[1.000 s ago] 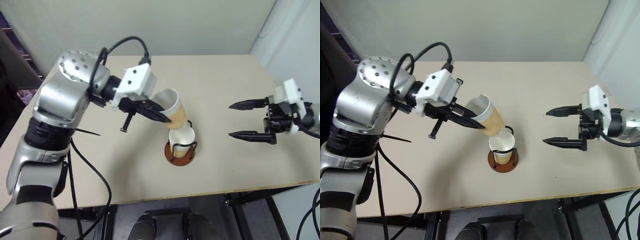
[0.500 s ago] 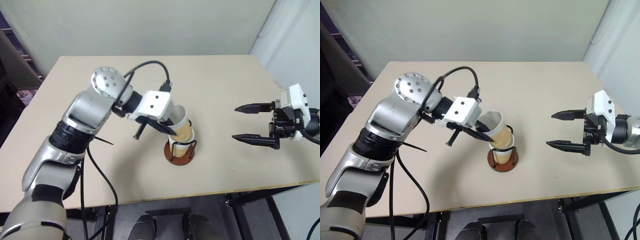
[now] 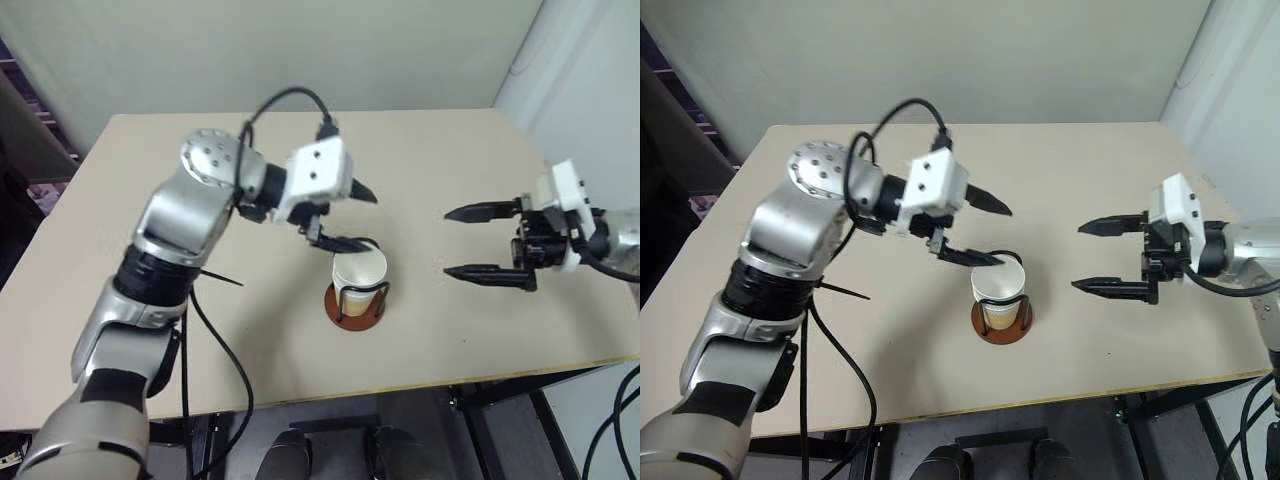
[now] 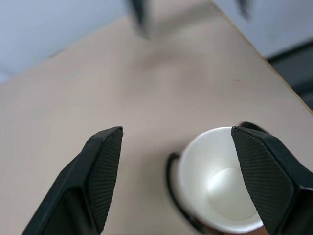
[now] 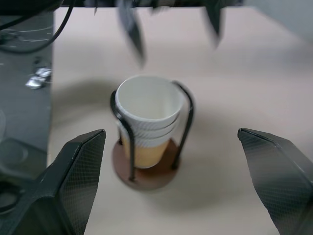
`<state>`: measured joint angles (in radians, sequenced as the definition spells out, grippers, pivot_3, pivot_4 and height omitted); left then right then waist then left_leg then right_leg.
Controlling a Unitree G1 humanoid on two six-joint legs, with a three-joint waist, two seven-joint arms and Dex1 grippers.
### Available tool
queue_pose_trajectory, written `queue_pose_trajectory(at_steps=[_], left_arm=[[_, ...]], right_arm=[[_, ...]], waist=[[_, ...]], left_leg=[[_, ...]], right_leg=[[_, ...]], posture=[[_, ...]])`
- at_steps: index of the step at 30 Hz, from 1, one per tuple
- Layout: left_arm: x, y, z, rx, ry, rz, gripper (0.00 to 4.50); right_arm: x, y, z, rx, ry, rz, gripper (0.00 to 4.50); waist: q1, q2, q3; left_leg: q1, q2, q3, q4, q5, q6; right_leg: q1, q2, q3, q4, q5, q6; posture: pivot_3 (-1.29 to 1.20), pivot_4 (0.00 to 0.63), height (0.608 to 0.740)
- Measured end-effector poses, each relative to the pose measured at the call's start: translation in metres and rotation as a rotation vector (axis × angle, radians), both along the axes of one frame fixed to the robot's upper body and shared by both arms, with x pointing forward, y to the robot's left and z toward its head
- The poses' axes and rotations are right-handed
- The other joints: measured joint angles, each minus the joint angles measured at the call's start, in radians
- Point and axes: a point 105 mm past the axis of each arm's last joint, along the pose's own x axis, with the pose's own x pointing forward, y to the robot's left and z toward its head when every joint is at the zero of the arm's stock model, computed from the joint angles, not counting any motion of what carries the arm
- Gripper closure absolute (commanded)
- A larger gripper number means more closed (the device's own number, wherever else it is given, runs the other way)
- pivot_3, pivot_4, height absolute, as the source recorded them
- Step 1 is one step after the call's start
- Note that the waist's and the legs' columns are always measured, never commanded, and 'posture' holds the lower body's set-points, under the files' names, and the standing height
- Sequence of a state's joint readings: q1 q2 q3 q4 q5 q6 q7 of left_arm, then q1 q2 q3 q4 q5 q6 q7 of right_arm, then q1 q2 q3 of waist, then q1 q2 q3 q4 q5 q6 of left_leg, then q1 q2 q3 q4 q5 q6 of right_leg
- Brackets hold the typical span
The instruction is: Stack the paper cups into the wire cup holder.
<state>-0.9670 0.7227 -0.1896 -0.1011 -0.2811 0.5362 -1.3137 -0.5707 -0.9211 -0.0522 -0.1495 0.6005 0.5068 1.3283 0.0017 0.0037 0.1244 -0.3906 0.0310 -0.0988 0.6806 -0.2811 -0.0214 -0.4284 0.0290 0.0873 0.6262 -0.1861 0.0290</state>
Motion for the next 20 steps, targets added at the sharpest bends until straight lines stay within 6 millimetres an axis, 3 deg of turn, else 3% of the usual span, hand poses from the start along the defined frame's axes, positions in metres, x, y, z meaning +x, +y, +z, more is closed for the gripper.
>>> queue_pose_trajectory(at_steps=[3, 5, 8, 13, 20], left_arm=[[-0.004, 0.061, -0.025, 0.019, 0.12, 0.21, 0.63], [-0.017, 0.102, -0.051, 0.049, 0.227, 0.339, 0.63], [-0.043, 0.139, -0.082, 0.028, 0.382, 0.448, 0.63], [-0.061, 0.161, -0.082, -0.062, 0.42, 0.535, 0.63], [-0.061, 0.162, -0.087, -0.119, 0.436, 0.566, 0.63]], right_arm=[[0.009, -0.006, -0.009, -0.011, 0.044, -0.009, 0.0], [0.014, -0.012, -0.013, -0.022, 0.068, -0.018, 0.0], [0.019, -0.025, -0.021, -0.026, 0.117, -0.035, 0.0], [0.02, -0.035, -0.03, -0.022, 0.162, -0.03, 0.0], [0.023, -0.041, -0.037, -0.024, 0.186, -0.051, 0.0]], waist=[[-0.009, 0.001, 0.0], [-0.009, 0.002, 0.0], [0.001, 0.001, 0.0], [0.023, 0.001, 0.0], [0.01, 0.001, -0.001]], left_leg=[[0.002, 0.0, 0.0, -0.002, 0.003, -0.005], [0.002, 0.001, 0.0, -0.004, 0.003, -0.006], [0.001, 0.0, -0.001, -0.005, 0.002, -0.006], [0.001, 0.0, -0.002, -0.003, -0.001, 0.0], [0.005, 0.0, -0.001, -0.003, -0.001, -0.001]], right_leg=[[0.0, 0.002, 0.001, 0.0, -0.001, 0.0], [-0.002, 0.001, 0.002, 0.0, -0.002, -0.001], [-0.003, 0.001, 0.002, 0.001, -0.005, -0.004], [-0.003, 0.0, 0.001, 0.004, -0.011, -0.018], [-0.002, 0.0, 0.0, 0.011, -0.01, -0.023]], posture=[[0.0, 0.15, 0.74], [0.0, 0.15, 0.74], [0.0, 0.15, 0.74], [0.0, 0.15, 0.74], [0.0, 0.15, 0.74]])
